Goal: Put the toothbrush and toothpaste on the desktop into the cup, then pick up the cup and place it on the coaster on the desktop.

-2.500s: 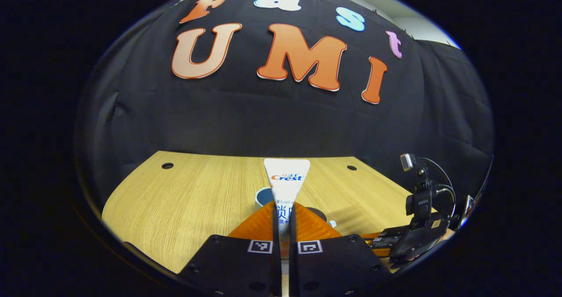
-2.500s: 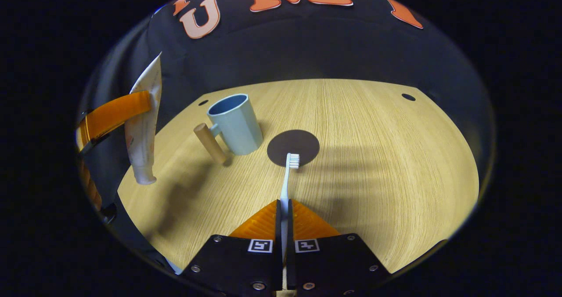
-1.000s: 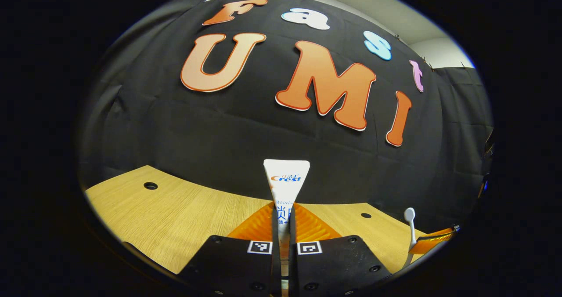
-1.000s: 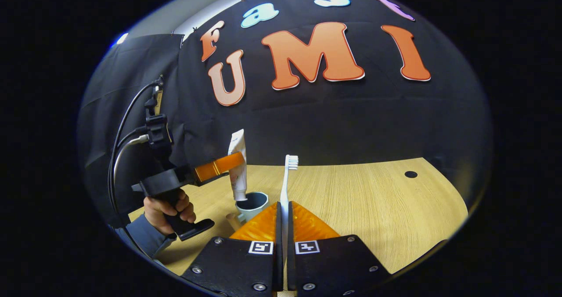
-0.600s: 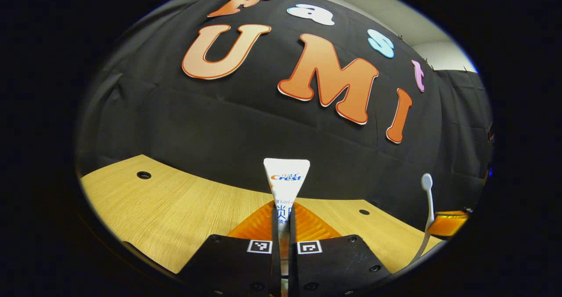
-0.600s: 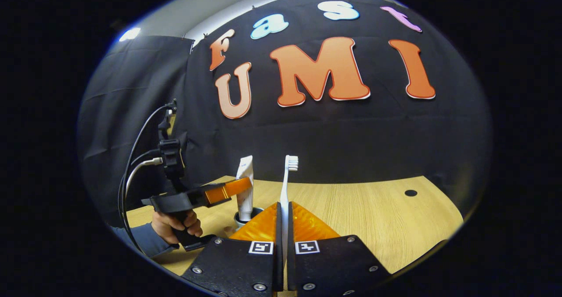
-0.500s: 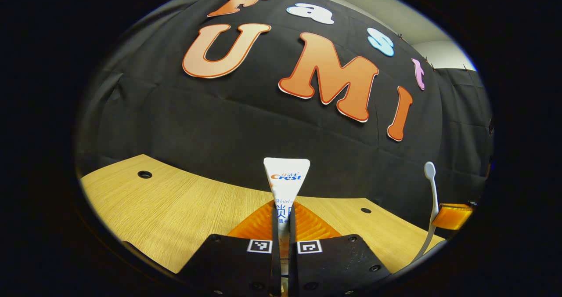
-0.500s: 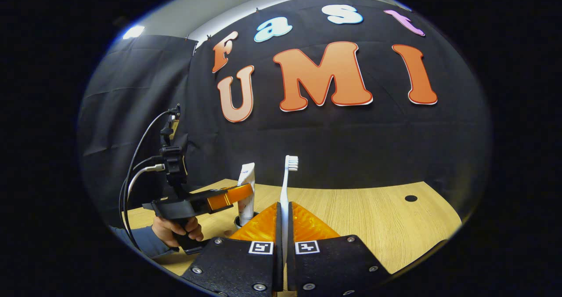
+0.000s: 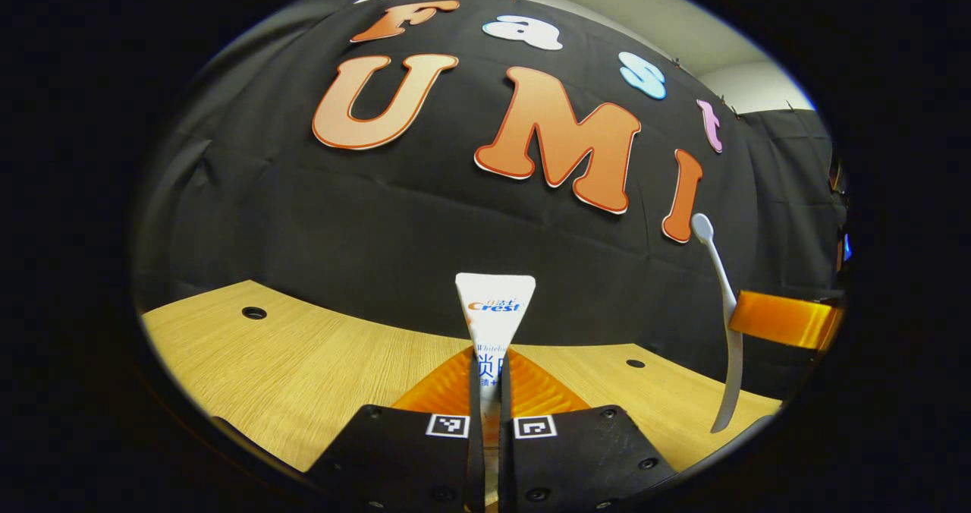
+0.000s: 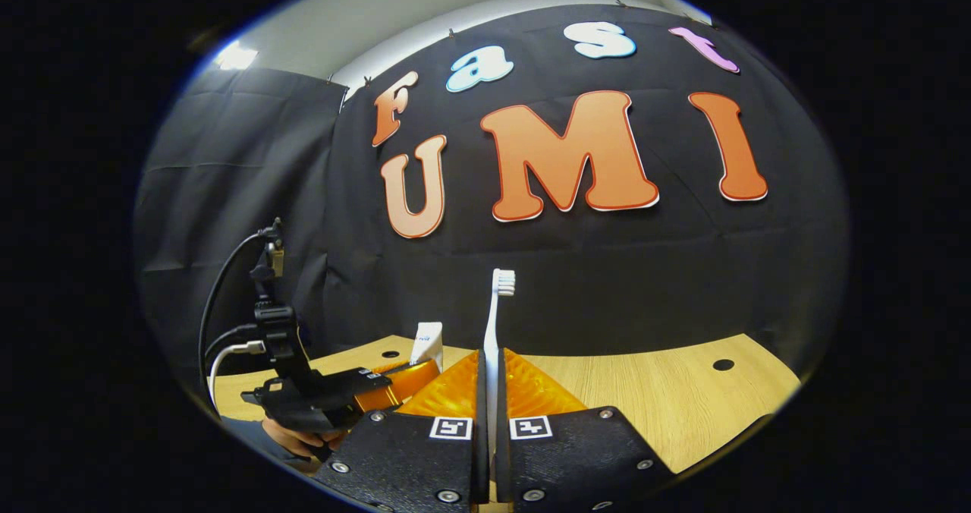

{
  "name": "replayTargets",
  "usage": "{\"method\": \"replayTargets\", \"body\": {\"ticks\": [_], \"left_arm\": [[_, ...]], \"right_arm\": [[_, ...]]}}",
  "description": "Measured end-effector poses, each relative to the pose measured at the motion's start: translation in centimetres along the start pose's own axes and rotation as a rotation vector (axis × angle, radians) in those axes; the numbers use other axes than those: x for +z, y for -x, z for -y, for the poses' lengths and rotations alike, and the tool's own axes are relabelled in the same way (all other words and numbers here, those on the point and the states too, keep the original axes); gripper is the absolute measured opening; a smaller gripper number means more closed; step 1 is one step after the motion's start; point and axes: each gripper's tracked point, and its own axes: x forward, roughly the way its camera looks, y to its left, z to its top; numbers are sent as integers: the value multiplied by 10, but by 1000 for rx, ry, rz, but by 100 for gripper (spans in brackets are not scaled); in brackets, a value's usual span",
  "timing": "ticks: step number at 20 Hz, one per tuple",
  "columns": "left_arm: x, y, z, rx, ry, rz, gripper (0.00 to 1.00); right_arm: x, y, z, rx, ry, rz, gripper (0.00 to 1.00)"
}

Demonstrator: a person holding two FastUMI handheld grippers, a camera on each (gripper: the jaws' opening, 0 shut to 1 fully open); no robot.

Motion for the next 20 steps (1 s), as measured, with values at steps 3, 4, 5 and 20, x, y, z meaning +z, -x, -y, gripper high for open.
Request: {"method": "replayTargets", "body": {"ticks": [3, 4, 5, 20], "left_arm": [[-2, 4, 2, -3, -31, 10, 8], [-2, 5, 4, -4, -40, 17, 8], [-2, 4, 5, -7, -45, 19, 8], [-21, 33, -2, -1, -48, -78, 40]], "right_arm": [[2, -4, -3, 10, -2, 27, 4], [-1, -3, -3, 13, -1, 29, 4], [-2, -5, -2, 10, 0, 27, 4], [-17, -38, -16, 31, -63, 13, 4]]}}
